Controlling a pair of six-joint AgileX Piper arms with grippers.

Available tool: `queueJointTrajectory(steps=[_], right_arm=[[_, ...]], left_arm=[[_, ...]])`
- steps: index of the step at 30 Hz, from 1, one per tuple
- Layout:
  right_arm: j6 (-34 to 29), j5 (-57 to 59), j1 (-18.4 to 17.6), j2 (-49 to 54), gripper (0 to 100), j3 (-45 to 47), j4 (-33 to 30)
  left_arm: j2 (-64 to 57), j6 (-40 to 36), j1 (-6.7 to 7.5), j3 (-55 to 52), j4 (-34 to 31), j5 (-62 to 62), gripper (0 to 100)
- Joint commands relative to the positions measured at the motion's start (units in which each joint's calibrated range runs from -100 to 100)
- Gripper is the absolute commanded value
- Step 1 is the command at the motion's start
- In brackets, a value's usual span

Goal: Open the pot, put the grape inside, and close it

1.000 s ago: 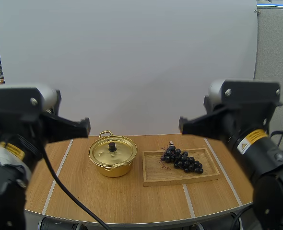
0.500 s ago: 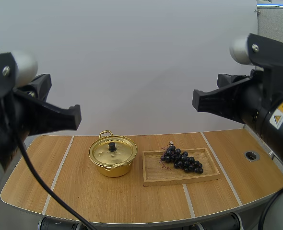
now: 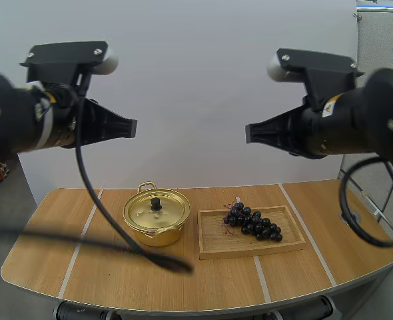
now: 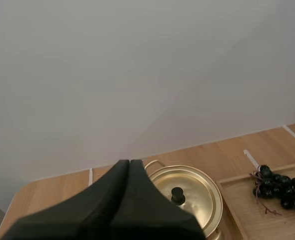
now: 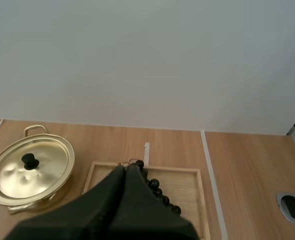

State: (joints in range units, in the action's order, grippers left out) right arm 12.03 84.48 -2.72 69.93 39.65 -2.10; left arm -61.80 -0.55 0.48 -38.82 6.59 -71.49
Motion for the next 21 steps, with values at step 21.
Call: queueJointTrajectory(steps=[21], right_arm=[[-0.16, 2.70, -0.12, -14.91, 30, -0.52, -0.26]], left_arm=[[22.98, -1.16, -0.09, 0.41, -0.03, -0.65, 26]])
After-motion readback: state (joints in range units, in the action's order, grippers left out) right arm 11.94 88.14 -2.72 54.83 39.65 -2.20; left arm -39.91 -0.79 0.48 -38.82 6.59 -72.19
